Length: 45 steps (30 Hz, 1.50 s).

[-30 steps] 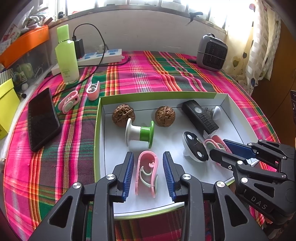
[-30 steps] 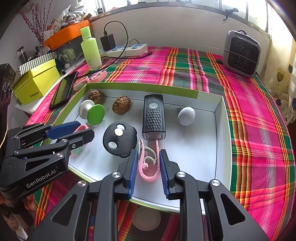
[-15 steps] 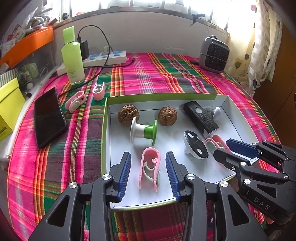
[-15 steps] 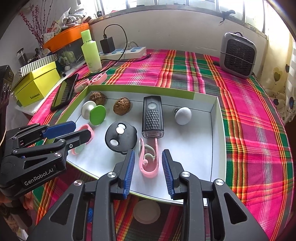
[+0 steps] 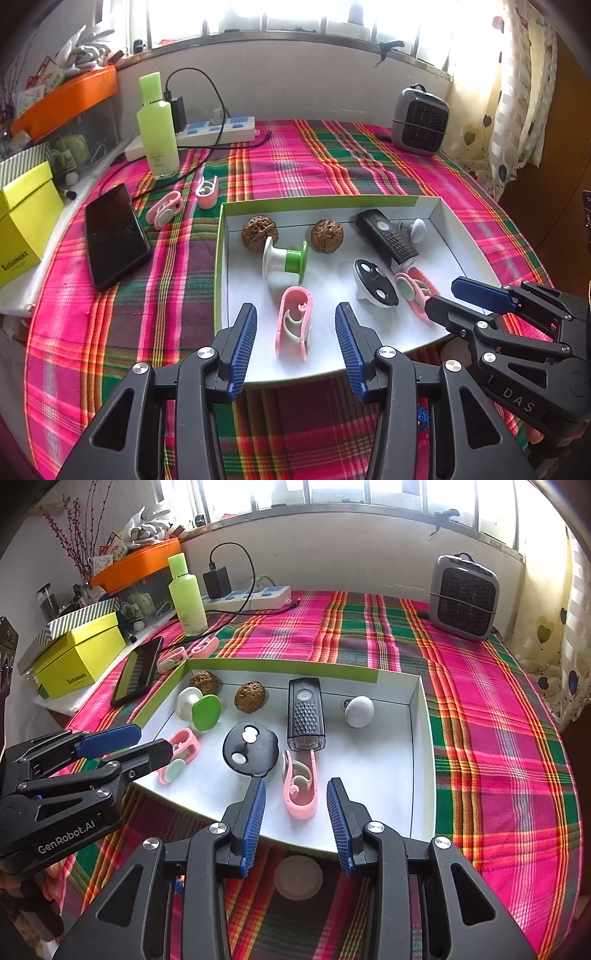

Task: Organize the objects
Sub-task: 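Open both tools to release the pink clips inside the box, then withdraw both open tools from the box toward the blue figure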

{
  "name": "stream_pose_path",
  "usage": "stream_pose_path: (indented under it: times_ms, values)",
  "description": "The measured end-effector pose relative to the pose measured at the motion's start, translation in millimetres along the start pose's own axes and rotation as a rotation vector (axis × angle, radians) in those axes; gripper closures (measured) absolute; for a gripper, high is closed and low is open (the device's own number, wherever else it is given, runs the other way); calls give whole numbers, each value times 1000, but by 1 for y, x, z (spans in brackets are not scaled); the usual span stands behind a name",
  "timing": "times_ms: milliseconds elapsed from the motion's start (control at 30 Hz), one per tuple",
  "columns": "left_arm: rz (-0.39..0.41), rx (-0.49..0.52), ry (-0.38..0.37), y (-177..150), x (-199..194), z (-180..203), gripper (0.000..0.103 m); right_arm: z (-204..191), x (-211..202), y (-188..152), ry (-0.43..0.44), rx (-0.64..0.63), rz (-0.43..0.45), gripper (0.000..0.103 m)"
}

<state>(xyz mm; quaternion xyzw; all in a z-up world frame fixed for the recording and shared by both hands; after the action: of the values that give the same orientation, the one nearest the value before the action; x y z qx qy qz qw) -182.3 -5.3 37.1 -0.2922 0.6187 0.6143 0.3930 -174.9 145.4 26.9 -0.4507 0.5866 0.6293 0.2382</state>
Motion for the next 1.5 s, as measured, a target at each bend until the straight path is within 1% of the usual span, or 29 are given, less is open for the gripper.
stream_pose_path:
  times_ms: [200,533,733,833,967,1033,1367,1500]
  values:
    - [18,1,4,-7,-12,2,60,-2,-12,-8,-5,1,31,67]
    - [39,-12,-20,-26,-31,5,60,-5,-35,-24,-2,5,87,67]
    - [47,-1,-43,-42,-38,10,60,-1,-44,-38,-10,10,99,67]
    - [34,0,-77,-48,-37,11,60,2,-47,-45,-11,13,101,67]
    - [12,-2,-99,-55,-33,14,60,6,-48,-53,-18,20,98,66]
    - [2,-1,-110,-58,-31,16,60,7,-48,-57,-21,26,98,54]
    - [-54,30,-172,-68,-16,30,60,14,-42,-72,-14,50,76,54]
    - [-71,46,-177,-70,-9,38,60,19,-41,-77,-16,68,69,54]
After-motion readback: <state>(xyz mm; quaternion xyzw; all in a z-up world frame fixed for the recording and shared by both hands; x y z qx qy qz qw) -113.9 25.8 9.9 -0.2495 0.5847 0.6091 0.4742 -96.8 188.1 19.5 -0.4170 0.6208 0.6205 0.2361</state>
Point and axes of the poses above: each gripper's, at about its wrist camera, not at the fingertips, and x roughly the way its jaws point, z to its right, y to its top, the point moved 1 cm from there along x, roughly the way its jaws point, and after that the axes turned 8 degrees about -z, right-handed, at the moved point
